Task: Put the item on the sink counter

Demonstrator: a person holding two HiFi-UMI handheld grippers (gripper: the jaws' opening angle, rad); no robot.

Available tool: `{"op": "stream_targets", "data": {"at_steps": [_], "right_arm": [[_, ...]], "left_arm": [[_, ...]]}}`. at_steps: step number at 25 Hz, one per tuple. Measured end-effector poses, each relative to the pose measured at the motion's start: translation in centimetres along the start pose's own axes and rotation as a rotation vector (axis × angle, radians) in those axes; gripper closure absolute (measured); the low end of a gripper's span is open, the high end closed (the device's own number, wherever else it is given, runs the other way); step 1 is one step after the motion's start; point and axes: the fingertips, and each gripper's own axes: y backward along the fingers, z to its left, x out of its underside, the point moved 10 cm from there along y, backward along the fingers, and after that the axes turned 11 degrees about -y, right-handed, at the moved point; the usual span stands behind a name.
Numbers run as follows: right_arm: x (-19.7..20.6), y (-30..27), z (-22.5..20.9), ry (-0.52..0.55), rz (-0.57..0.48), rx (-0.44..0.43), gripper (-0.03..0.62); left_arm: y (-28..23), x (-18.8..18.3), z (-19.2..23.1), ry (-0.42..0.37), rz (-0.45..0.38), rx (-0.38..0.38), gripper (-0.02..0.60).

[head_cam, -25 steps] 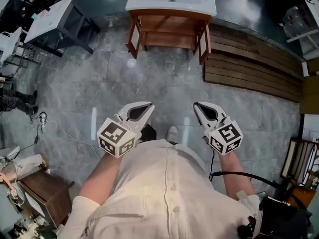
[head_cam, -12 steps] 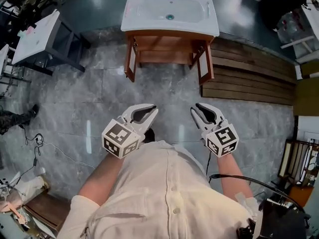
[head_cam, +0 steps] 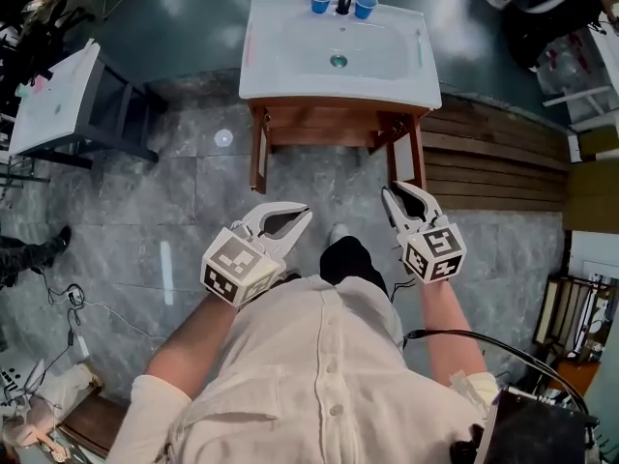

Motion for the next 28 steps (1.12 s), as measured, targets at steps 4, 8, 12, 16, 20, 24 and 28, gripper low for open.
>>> {"op": "stream_targets", "data": {"at_steps": [4, 8, 12, 16, 20, 24, 28], "right_arm": [[-3.0, -4.8, -6.2, -0.027, -0.008, 0.053, 0.520], [-6.8, -10.0, -14.2, -0.041, -0.023, 0.124, 0.520], [-10.6, -14.8, -22.8, -0.044, -0.010, 0.183, 0.519], [-13.0, -19.3, -30.0, -0.062, 0.015, 0.220, 0.509], [-13.7, -23.5, -35.2, -0.073, 0.061, 0.249, 0.503], [-13.3, -26.3, -38.6, -0.085, 0.113, 0.274, 0.493], [-13.0, -28.3, -40.5, -0.100, 0.152, 0.303, 0.487]], "left_arm": [[-2.9, -0.8, 4.4, 0.028, 0.018, -0.019, 0.577], [-6.5, -2.5, 8.5, 0.059, 0.046, -0.064, 0.577], [-11.1, -5.1, 11.8, 0.083, 0.074, -0.092, 0.577], [-15.3, -7.2, 14.9, 0.102, 0.094, -0.115, 0.577], [-19.1, -8.6, 17.4, 0.118, 0.113, -0.132, 0.577], [-21.7, -9.7, 18.7, 0.133, 0.129, -0.145, 0.577], [-23.1, -10.2, 19.6, 0.139, 0.150, -0.139, 0.577]]}}
